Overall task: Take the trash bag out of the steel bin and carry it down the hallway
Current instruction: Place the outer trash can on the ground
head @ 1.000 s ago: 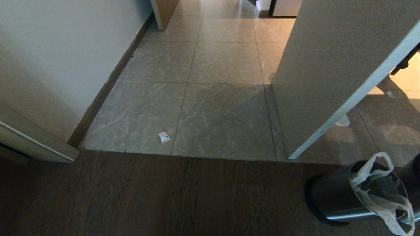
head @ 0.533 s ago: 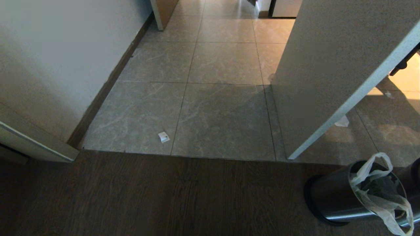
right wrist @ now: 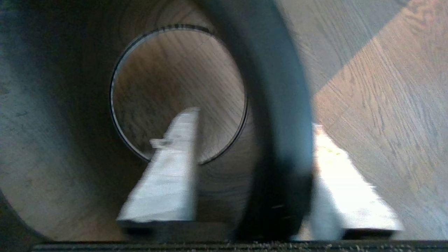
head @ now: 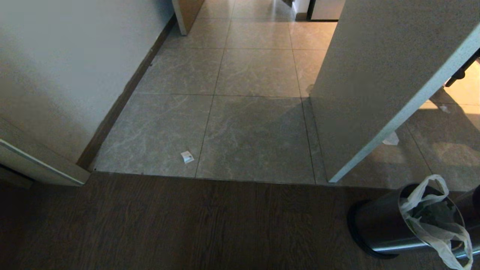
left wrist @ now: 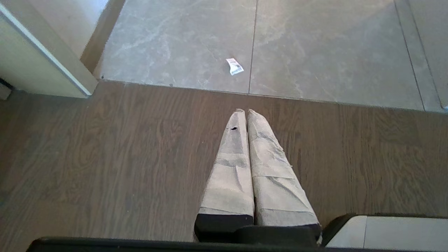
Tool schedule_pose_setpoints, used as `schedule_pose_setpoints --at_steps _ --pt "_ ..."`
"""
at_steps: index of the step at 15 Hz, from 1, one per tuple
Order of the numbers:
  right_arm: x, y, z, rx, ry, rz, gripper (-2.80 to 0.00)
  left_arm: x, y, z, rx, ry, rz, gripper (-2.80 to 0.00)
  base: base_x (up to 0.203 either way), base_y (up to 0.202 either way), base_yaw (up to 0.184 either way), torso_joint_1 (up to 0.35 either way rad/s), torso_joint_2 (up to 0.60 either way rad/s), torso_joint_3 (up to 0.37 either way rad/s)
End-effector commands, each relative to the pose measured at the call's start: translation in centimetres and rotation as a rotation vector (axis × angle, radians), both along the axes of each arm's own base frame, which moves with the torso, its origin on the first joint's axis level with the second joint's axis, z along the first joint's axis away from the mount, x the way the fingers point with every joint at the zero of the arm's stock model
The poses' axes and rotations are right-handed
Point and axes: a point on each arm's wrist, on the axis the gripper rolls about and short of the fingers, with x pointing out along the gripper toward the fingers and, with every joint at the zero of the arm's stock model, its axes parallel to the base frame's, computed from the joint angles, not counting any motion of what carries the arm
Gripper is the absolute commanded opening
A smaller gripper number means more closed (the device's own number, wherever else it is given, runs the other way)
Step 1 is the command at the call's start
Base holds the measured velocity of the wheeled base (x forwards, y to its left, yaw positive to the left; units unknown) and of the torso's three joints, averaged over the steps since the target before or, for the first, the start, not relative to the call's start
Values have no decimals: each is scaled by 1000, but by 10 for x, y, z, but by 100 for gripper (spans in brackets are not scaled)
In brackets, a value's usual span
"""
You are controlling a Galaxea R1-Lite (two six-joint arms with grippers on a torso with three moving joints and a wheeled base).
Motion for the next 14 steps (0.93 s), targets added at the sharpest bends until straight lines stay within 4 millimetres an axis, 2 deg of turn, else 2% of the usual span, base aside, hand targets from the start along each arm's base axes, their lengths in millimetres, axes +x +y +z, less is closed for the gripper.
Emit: schedule_pose_setpoints --at_steps 1,4,7,10,11,12,14 --pt "-4 -4 13 -44 -2 5 0 0 0 0 0 0 1 -280 0 0 0 0 0 0" --pt "-23 -9 50 -134 -10 -14 0 0 0 0 0 0 -1 -280 0 0 0 0 0 0" --pt "-31 -9 93 -222 -45 24 0 0 0 0 0 0 1 -280 0 0 0 0 0 0" --pt "-39 5 126 -218 -46 45 0 0 0 0 0 0 0 -280 0 0 0 0 0 0" --pt "-43 16 131 -181 -32 48 -251 0 0 0 0 0 0 -280 0 0 0 0 0 0" --pt "-46 27 135 -150 -12 56 -280 0 0 0 0 0 1 -280 0 0 0 0 0 0" --pt "-50 51 136 -133 62 102 -280 0 0 0 0 0 -1 -280 0 0 0 0 0 0"
